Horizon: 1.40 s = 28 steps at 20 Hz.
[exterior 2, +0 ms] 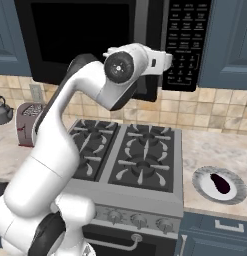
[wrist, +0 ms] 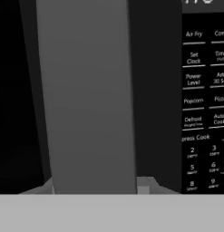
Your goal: Pick the eggplant from the counter and place it in the microwave. Then turn on the microwave.
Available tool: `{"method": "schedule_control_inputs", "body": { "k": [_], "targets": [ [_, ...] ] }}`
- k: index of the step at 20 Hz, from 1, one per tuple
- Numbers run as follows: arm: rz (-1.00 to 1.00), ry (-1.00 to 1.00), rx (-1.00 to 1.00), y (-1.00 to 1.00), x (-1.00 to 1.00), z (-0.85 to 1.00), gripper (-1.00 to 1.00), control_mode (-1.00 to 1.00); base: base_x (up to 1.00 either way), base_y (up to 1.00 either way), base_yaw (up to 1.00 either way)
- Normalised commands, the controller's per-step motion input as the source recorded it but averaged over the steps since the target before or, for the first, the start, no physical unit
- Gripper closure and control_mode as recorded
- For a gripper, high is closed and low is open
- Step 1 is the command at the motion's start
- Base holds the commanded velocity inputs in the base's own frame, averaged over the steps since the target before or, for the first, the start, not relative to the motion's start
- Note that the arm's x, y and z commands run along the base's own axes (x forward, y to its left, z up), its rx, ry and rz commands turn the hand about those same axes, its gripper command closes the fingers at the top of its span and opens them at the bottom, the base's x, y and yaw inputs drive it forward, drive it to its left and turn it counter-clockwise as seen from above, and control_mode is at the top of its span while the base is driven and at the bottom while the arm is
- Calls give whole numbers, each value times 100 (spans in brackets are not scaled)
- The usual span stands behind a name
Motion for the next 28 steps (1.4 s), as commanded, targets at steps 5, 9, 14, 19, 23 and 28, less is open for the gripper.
{"method": "schedule_control_inputs", "body": {
  "k": [5, 9, 14, 19, 23, 28],
  "targets": [
    [-10, -1, 0, -1, -52, 9, 100, -100, 0, 0, 0],
    [-12, 1, 0, 0, -40, 21, 100, -100, 0, 0, 0],
    [-12, 2, 0, 0, -38, 24, 100, -100, 0, 0, 0],
    [-11, 0, 0, 0, -42, 17, 100, -100, 0, 0, 0],
    [-9, 0, 0, 0, -42, 13, 100, -100, 0, 0, 0],
    [-9, 0, 0, 0, -42, 16, 100, -100, 0, 0, 0]
  ]
}}
